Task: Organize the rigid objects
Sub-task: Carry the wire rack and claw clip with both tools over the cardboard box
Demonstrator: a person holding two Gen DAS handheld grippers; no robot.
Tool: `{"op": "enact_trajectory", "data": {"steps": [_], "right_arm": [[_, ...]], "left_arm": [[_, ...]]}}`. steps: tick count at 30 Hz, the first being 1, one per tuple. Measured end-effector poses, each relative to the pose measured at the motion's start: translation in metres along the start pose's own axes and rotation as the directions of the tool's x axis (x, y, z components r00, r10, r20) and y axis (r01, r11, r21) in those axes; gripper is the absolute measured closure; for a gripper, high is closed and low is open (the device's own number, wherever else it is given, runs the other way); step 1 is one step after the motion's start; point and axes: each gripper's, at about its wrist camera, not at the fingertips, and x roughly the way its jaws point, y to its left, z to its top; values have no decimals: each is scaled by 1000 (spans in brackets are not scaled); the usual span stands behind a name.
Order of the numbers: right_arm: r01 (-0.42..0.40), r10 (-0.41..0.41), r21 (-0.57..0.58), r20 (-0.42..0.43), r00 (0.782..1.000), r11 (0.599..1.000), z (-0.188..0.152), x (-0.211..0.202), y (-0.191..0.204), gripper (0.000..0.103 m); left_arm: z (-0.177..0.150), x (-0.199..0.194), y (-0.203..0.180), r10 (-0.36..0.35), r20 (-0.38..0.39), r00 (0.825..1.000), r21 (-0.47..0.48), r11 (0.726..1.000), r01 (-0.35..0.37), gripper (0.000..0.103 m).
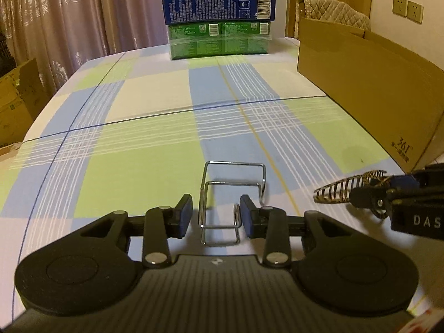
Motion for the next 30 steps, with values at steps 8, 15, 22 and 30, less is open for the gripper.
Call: {"op": "enact_trajectory", "data": {"steps": [8,15,22,30], "right_arm": [[2,-2,0,5,1000,1000,0,2,0,76],[0,0,6,6,1000,1000,0,2,-1,76],[0,0,10,6,1000,1000,1,3,0,76],[-1,1,7,16,1000,1000,3,2,1,76]], "left_arm": [[-2,9,-1,-31,-21,999,8,999,31,71],[-2,9,-1,-25,-24,999,8,1000,25,77],[-2,5,0,-28,-29,999,-8,1000,28,77],[2,-3,5,-29,-2,1000,-41,999,29,77]]}}
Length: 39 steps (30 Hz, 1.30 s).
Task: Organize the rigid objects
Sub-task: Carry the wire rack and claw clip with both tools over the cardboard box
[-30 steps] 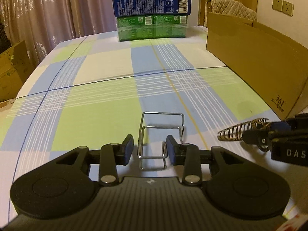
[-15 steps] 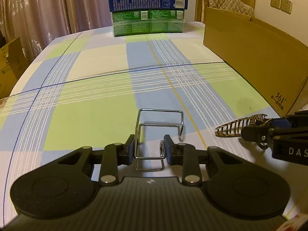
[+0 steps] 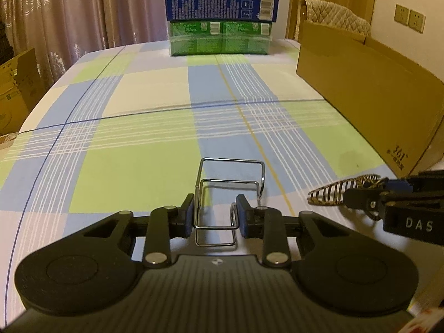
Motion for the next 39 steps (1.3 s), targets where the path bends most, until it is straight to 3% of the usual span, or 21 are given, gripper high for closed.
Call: {"op": "enact_trajectory", "data": {"steps": [25,39], "right_arm": [[15,-11,-63,65,998,998,-1,-13,14,76],[11,-4,-63,110,994,998,-9,-49,24,76]], "left_arm": [[11,-18,0,-27,41,999,-61,998,29,77],[19,-57,-9,-15,76,997,-84,996,21,77]]}}
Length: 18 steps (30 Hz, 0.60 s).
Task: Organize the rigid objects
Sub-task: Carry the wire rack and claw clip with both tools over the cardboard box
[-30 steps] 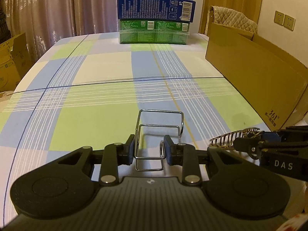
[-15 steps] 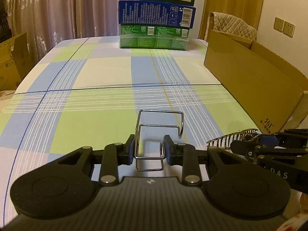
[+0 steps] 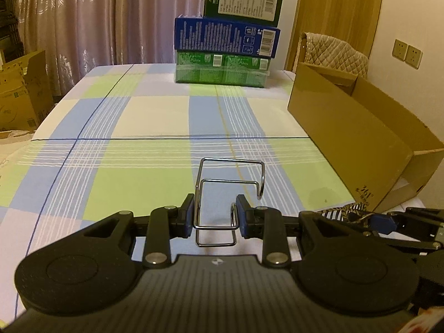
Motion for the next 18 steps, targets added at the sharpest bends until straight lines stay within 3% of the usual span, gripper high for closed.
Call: {"op": "enact_trajectory", "data": {"steps": [18], "right_arm": [[25,-25,11,74,997,1000,-8,-61,-2,76]], "left_arm": [[-2,-45,-25,-41,23,999,0,999,41,77]]}}
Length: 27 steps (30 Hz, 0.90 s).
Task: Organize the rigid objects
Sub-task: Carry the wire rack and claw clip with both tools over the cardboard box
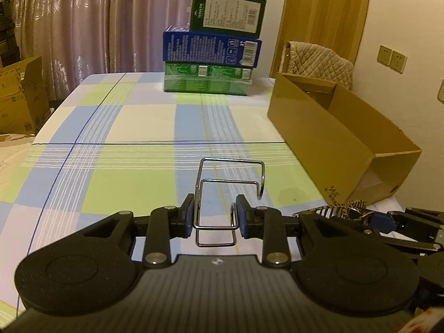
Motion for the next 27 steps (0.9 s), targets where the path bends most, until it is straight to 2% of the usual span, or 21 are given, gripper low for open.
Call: {"op": "enact_trajectory", "data": {"steps": [10,18,27], "right_arm": [[39,-41,31,54,998,999,10,-44,-19,76],[117,-125,70,124,984,991,38,-77,-58,76],[189,-196,55,152,969,980,77,-71,-119,76]], "left_arm": [[9,-17,-35,-87,21,996,30,996,87,77],[39,-13,-82,-173,45,984,95,981,168,77],[77,16,-135,-238,38,971,156,961,229,77]]}}
